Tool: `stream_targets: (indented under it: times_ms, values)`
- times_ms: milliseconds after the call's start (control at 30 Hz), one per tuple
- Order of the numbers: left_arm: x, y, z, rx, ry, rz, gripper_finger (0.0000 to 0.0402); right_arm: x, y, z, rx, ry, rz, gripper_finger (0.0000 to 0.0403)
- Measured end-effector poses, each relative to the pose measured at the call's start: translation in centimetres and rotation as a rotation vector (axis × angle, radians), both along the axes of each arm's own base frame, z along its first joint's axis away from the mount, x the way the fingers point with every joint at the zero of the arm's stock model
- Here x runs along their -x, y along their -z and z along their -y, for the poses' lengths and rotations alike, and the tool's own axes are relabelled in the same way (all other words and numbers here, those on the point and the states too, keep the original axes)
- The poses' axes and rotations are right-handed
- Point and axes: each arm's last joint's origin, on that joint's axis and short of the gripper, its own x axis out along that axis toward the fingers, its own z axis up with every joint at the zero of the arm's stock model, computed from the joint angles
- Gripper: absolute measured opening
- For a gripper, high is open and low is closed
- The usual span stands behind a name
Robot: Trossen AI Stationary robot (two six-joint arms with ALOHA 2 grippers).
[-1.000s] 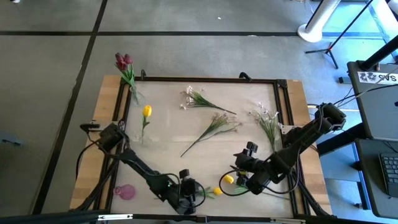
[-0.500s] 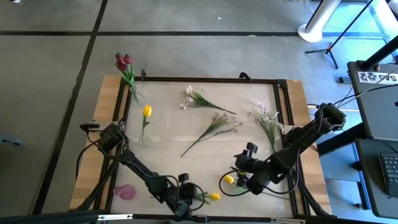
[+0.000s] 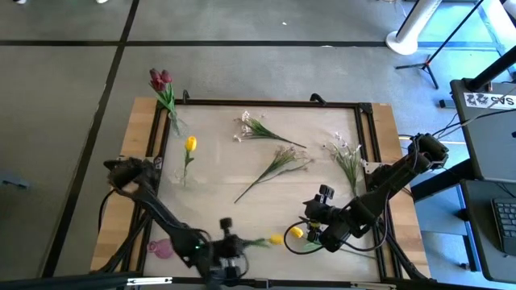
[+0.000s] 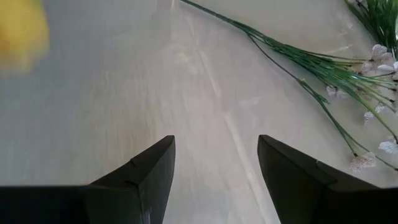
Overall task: Sort flowers into vase by color
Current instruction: Put the left yellow flower into the bottom transparent vase
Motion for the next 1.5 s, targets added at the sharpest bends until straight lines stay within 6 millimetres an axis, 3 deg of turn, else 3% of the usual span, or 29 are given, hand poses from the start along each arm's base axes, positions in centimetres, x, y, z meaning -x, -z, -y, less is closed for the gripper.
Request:
stream_targets:
  times_ms: [167,300,400,600,767,867,1067,1300,1500]
  values:
    - [4.7,-4.7,-1.4,-0.173,-0.208,0.268,0.0001,0.0,0.0,0.0,0.006,0.003,0.006,0.0227]
    - [9.0,-6.2,-3.4,-0.204,-0.282,0.453,0.0001,0.0,0.0,0.0,0.010,0.002,0.008,0.0227]
    - [10.4,-6.9,-5.8,-0.166,-0.305,0.478,0.0001,0.0,0.0,0.1,0.021,0.007,0.017,0.0227]
    - [10.6,-8.9,-9.7,-0.148,-0.399,0.495,0.0000,-0.1,-0.1,0.1,0.039,0.016,0.041,0.0227]
    - [10.2,-9.3,-10.6,-0.128,-0.440,0.508,0.0000,-1.5,-1.5,-0.3,0.196,0.049,0.292,0.0227]
    - [9.9,-9.2,-10.3,-0.105,-0.446,0.522,0.0000,-3.5,-3.1,-0.1,0.244,0.040,0.438,0.0227]
    - [9.6,-8.7,-8.3,-0.052,-0.391,0.504,0.0000,-8.0,-6.3,1.0,0.049,-0.216,0.730,0.0227]
    - [8.4,-8.7,-5.6,-0.029,-0.328,0.495,0.0000,-12.4,-4.5,2.0,-0.033,-0.311,0.978,0.0227]
    - [6.7,-8.6,-5.1,-0.021,-0.240,0.434,0.0000,-14.1,-3.2,2.3,-0.092,-0.359,1.141,0.0219]
